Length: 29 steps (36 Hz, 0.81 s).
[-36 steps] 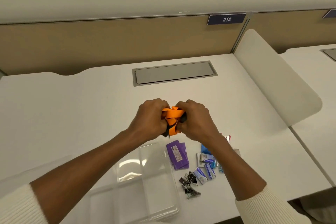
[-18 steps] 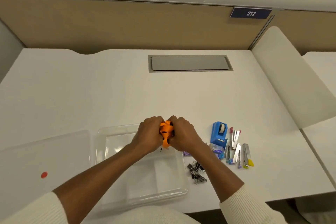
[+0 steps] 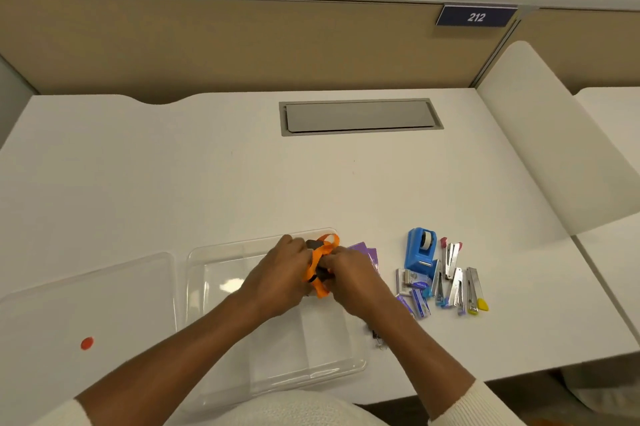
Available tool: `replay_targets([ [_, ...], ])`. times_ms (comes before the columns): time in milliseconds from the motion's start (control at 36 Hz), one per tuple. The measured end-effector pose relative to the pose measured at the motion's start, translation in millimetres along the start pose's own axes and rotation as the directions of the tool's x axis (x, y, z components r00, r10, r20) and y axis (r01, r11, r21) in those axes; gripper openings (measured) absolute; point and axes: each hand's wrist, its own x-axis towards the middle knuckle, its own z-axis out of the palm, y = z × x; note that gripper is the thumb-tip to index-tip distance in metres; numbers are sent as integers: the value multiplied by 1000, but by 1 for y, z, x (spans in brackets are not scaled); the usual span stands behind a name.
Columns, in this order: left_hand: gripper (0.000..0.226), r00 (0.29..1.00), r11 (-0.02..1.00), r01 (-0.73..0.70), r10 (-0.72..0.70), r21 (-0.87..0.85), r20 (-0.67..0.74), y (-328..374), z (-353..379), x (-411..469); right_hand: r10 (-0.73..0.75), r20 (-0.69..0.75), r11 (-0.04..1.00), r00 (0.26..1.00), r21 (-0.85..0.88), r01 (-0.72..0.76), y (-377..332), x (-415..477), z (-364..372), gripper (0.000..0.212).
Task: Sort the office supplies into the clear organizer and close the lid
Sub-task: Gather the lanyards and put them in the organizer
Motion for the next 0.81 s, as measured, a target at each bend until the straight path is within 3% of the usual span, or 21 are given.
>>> replay_targets([
  [194,18,992,992,7,-23,128,122,4,17,11,59,7,996,998,-60,-58,10,23,34,17],
  [306,34,991,988,11,-32,157,129,11,22,16,116,51,990,992,-92,-111,12,28,33,29],
  [361,37,993,986,-7,-14,168,121,13,21,17,90,28,994,996,-61,-88,12,20,27,27],
  [444,36,999,982,-23,13,188,51,12,15,13,-16,-154,997,988,-75,5,18,0,19,18],
  [556,39,997,971,18,-1,237,-72,12,16,0,-38,-287,996,957,-84,14,22,-10,19,37],
  [667,41,996,986,3,11,166,-86,6,32,-5,-128,-295,965,947,-257,50,26,-6,28,56],
  [806,36,1000,980,-19,18,200,7,0,44,-4,-198,-248,919,948,-385,91,33,3,38,33],
])
